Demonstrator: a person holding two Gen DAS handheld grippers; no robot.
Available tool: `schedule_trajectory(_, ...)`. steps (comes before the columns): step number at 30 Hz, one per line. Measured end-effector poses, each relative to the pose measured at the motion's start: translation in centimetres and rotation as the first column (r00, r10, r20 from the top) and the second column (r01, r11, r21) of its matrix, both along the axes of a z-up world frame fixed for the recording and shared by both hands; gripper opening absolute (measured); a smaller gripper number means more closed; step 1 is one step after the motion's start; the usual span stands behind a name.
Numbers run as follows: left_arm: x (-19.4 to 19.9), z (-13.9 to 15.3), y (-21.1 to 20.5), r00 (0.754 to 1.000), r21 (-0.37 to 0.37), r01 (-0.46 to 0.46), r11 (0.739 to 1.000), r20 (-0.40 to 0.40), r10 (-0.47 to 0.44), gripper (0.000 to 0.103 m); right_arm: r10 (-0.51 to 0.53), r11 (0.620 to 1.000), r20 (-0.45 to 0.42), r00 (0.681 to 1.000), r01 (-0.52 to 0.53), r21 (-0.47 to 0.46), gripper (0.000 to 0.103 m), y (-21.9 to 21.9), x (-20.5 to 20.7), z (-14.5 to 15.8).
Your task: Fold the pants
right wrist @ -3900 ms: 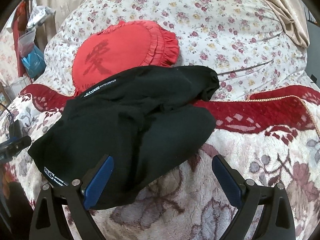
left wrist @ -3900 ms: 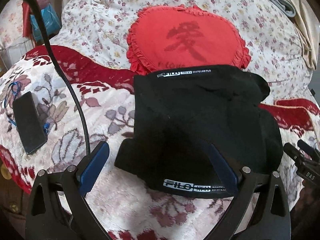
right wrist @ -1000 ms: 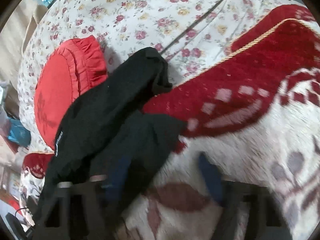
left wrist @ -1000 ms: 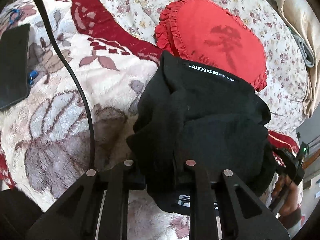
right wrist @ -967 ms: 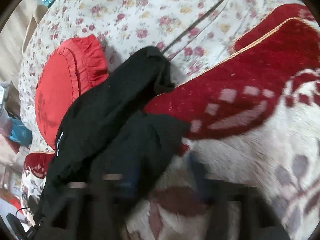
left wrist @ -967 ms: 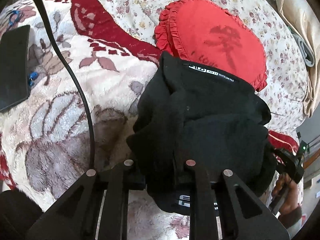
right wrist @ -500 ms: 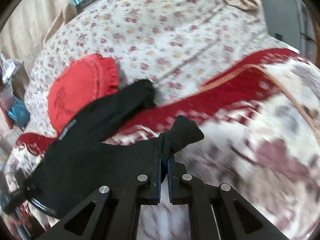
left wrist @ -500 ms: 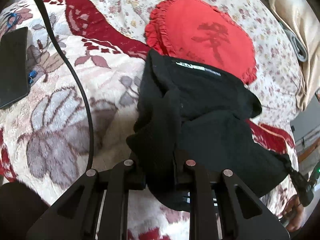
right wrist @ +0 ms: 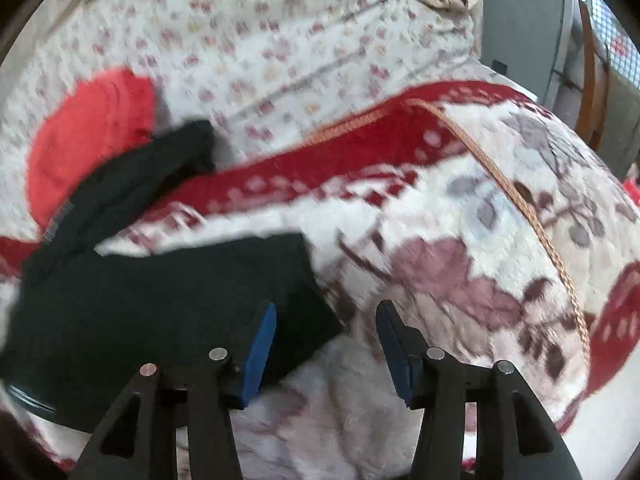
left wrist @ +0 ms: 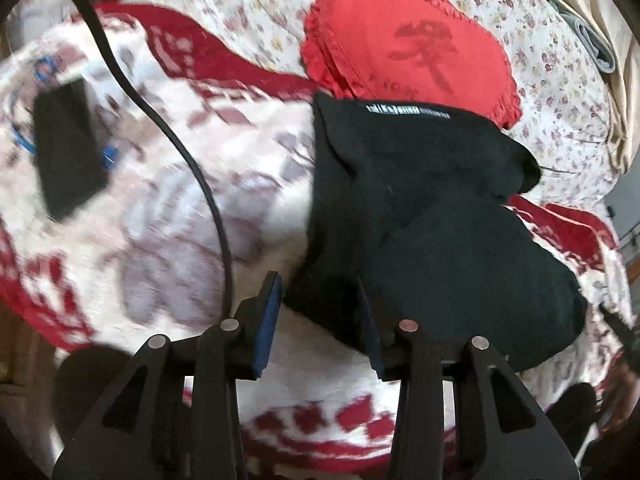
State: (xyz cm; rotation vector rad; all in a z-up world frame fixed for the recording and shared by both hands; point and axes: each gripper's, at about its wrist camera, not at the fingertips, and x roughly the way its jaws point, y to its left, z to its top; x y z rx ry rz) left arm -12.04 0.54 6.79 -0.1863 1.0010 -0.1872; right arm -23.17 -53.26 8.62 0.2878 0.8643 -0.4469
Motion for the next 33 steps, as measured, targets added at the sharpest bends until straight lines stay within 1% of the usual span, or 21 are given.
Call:
schedule_trajectory(1, -0.2, 0.7, 0.2, 1.000, 0.015, 0.001, 1.000, 0.022, -0.001, 0.037, 0.050, 0.998, 0.036, 0.998, -0.051, 0.039, 0.050, 0.3, 0.3, 0.5)
schedule_trajectory(3, -0.1, 1.5, 0.2, 0.999, 0.015, 0.004, 1.000, 0.043, -0.005, 0.037, 0.142, 0.985, 0.064, 0.988, -0.147, 0.093, 0.050, 1.7, 1.4, 0.6)
schedule_trajectory(5, 0.1, 1.9, -0.2, 0.998, 0.005, 0.018, 1.000, 0.053, -0.019, 0.041, 0.234, 0.962, 0.080, 0.969, -0.242, 0.124, 0.050, 3.5, 2.8, 0.2)
schedule_trajectory(7, 0.4, 1.9, -1.0, 0.998, -0.002, 0.030, 1.000, 0.057, -0.030, 0.051, 0.315, 0.938, 0.074, 0.946, -0.322, 0.128, 0.050, 6.0, 4.6, -0.4)
schedule_trajectory(8, 0.6, 1.8, -1.5, 0.998, -0.008, 0.036, 0.999, 0.052, -0.036, 0.053, 0.337, 0.930, 0.075, 0.939, -0.344, 0.130, 0.050, 6.9, 4.8, -0.7)
schedule_trajectory(10, 1.1, 1.4, -2.8, 0.997, -0.021, 0.060, 0.998, 0.040, -0.059, 0.056, 0.396, 0.901, 0.083, 0.914, -0.405, 0.154, 0.050, 9.1, 6.5, -1.5)
schedule_trajectory(11, 1.3, 1.2, -3.3, 0.997, -0.018, 0.069, 0.997, 0.038, -0.068, 0.058, 0.413, 0.893, 0.081, 0.907, -0.421, 0.160, 0.050, 9.9, 7.2, -1.9)
schedule_trajectory(12, 1.4, 0.9, -3.9, 0.997, -0.012, 0.076, 0.997, 0.035, -0.076, 0.063, 0.432, 0.884, 0.080, 0.898, -0.439, 0.163, 0.050, 10.8, 7.8, -2.3)
schedule_trajectory(13, 1.6, 0.5, -4.5, 0.996, -0.007, 0.085, 0.996, 0.034, -0.085, 0.065, 0.451, 0.874, 0.076, 0.889, -0.457, 0.165, 0.050, 11.7, 8.4, -2.7)
schedule_trajectory(16, 2.4, -1.3, -6.0, 0.994, 0.004, 0.106, 0.994, 0.005, -0.106, 0.065, 0.502, 0.846, 0.040, 0.864, -0.500, 0.185, 0.050, 13.5, 10.0, -4.5)
schedule_trajectory(17, 2.6, -1.9, -6.3, 0.995, 0.011, 0.104, 0.994, -0.007, -0.104, 0.065, 0.509, 0.843, 0.024, 0.861, -0.503, 0.191, 0.050, 13.9, 10.7, -5.1)
schedule_trajectory(19, 3.0, -3.3, -6.8, 0.996, 0.036, 0.094, 0.995, -0.012, -0.093, 0.071, 0.521, 0.836, -0.012, 0.854, -0.508, 0.207, 0.051, 14.4, 11.4, -6.6)
schedule_trajectory(21, 3.1, -3.5, -7.1, 0.995, 0.057, 0.099, 0.993, 0.020, -0.100, 0.073, 0.533, 0.832, -0.011, 0.846, -0.522, 0.188, 0.051, 14.5, 11.4, -6.7)
schedule_trajectory(23, 3.5, -3.1, -7.3, 0.992, 0.075, 0.122, 0.990, -0.002, -0.122, 0.073, 0.554, 0.819, -0.022, 0.832, -0.540, 0.192, 0.050, 14.4, 12.1, -5.8)
schedule_trajectory(24, 3.9, -2.6, -7.1, 0.992, 0.061, 0.129, 0.990, -0.012, -0.128, 0.073, 0.563, 0.813, -0.005, 0.826, -0.552, 0.186, 0.050, 14.2, 12.8, -4.9)
schedule_trajectory(25, 4.3, -1.6, -6.6, 0.992, 0.029, 0.123, 0.992, 0.008, -0.123, 0.073, 0.573, 0.806, 0.017, 0.819, -0.567, 0.171, 0.050, 14.1, 13.8, -3.8)
schedule_trajectory(27, 5.0, -0.1, -5.8, 0.994, 0.000, 0.094, 0.996, 0.052, -0.094, 0.073, 0.598, 0.793, 0.039, 0.801, -0.598, 0.121, 0.051, 14.3, 16.2, -1.8)
schedule_trajectory(28, 5.6, 0.6, -5.5, 0.994, -0.004, 0.082, 0.997, 0.069, -0.081, 0.073, 0.618, 0.782, 0.035, 0.785, -0.619, 0.076, 0.053, 14.7, 17.8, -0.9)
schedule_trajectory(30, 6.7, 1.4, -5.0, 0.995, -0.007, 0.067, 0.998, 0.079, -0.066, 0.073, 0.660, 0.751, 0.033, 0.751, -0.660, -0.012, 0.053, 15.6, 20.9, 0.2)
schedule_trajectory(31, 7.4, 1.4, -4.6, 0.996, -0.012, 0.049, 0.999, 0.070, -0.048, 0.073, 0.685, 0.728, 0.026, 0.728, -0.684, -0.051, 0.053, 16.1, 22.9, 0.4)
schedule_trajectory(33, 8.1, 1.1, -4.1, 0.999, -0.031, 0.031, 0.999, 0.044, -0.030, 0.073, 0.724, 0.686, -0.007, 0.690, -0.721, -0.094, 0.053, 16.9, 26.1, 0.5)
